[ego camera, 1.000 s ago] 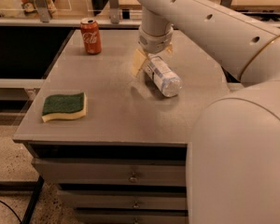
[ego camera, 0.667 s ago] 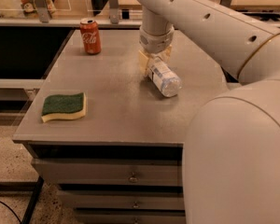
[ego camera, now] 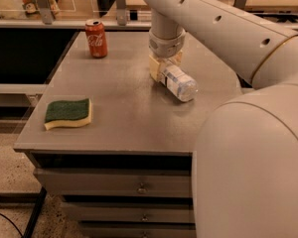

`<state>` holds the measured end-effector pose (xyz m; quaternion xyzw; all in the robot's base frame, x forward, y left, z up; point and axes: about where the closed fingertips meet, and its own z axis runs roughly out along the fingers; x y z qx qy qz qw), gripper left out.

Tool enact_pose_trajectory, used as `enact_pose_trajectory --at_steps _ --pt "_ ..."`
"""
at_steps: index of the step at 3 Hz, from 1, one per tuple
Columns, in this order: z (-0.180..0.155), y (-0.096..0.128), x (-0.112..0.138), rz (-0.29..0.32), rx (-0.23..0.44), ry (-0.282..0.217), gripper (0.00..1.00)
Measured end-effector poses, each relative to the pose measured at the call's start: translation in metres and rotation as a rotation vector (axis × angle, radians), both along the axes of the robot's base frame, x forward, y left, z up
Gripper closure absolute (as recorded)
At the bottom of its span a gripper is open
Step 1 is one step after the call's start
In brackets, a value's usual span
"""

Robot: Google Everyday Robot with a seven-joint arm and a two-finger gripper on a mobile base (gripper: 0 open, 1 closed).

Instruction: Place blue plastic bottle upright

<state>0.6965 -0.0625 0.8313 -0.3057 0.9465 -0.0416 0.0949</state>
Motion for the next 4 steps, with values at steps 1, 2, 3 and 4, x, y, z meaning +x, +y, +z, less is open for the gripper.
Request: enact_pose_trajectory --at_steps 1,2,3,4 --pt "-0.002 0.001 0.001 0.001 0.001 0.0 1.0" --pt "-0.002 0.001 0.001 0.001 0.001 0.0 1.0" --pt "0.021 -0.005 0.005 0.005 0.028 -0.004 1.0" --pt "0.067 -0.019 0.009 0.0 0.077 -0.025 1.0"
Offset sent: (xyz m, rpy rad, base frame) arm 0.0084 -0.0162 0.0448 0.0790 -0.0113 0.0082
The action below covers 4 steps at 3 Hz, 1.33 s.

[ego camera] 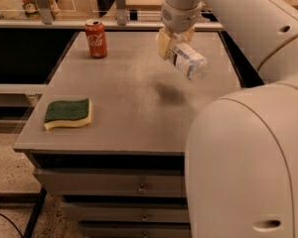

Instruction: Place blue plastic bottle upright

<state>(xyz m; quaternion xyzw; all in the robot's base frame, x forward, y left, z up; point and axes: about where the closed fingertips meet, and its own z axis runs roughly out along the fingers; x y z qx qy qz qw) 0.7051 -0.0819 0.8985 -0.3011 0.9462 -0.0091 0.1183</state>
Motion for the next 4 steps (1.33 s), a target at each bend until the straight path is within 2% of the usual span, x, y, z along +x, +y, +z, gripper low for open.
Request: enact_pose_trajectory --at_steps 1,2,3,4 --pt "0.031 -0.013 0.0 -0.016 0.057 -0.031 1.0" --pt "0.034 -0.009 0.007 -0.013 0.07 -0.055 1.0" --pt "0.036 -0.012 0.001 0.009 0.14 -0.108 1.0" --pt "0.033 -0.014 -0.016 0.049 0.254 -0.183 1.0"
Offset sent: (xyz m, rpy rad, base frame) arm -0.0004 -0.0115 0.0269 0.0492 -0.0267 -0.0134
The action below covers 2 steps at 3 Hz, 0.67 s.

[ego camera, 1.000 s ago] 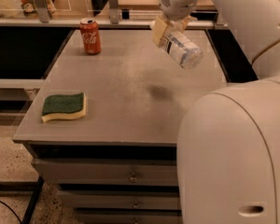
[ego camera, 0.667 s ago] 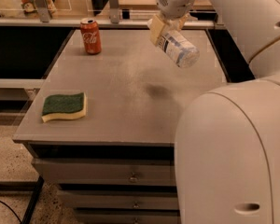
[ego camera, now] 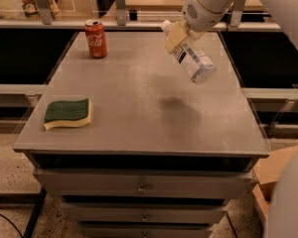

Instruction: Place blue plastic bottle upright

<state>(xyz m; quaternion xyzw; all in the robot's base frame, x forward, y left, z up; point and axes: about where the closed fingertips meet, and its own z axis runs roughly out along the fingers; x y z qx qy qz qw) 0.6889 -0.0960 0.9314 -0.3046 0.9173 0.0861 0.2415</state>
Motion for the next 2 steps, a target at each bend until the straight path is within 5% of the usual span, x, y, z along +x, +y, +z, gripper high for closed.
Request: enact_pose_trajectory --at_steps 1,2 --pt "-0.0072 -0.0005 -0.0223 0.042 0.128 -0.074 1.0" --pt "-0.0016 -0.0081 -0.0132 0.014 0.172 -0.141 1.0"
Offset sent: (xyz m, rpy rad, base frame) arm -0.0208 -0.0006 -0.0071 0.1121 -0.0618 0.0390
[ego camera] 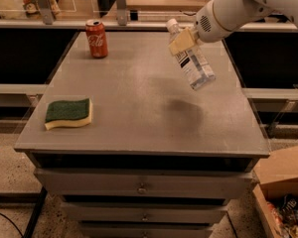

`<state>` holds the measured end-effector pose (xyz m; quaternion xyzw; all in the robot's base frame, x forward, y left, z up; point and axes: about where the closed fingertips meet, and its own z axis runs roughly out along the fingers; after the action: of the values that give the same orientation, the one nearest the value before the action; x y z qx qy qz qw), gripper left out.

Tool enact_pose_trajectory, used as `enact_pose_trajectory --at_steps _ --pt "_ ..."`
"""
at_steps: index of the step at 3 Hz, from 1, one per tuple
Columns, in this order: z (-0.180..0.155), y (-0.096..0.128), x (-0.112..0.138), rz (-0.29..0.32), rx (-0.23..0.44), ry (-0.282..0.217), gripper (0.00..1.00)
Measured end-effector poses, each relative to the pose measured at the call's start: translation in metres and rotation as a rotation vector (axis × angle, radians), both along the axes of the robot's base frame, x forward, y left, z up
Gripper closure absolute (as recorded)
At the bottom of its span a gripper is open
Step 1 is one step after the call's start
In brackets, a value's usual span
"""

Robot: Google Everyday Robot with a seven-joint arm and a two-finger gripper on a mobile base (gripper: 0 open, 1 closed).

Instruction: Place blue plastic bottle upright

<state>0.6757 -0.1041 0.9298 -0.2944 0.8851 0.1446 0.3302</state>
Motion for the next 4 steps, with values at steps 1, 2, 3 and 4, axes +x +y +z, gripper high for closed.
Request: enact_pose_trajectory --at_steps 1,2,3,4 --pt "0.0 0.002 0.001 0.003 -0.001 0.0 1.0" --pt "0.007 0.003 0.006 0.024 0.073 -0.031 1.0" --pt "0.02 0.005 0.011 0.067 0.204 -0.089 1.0" --pt "0.034 0.006 0.008 0.147 0.352 -0.173 1.0"
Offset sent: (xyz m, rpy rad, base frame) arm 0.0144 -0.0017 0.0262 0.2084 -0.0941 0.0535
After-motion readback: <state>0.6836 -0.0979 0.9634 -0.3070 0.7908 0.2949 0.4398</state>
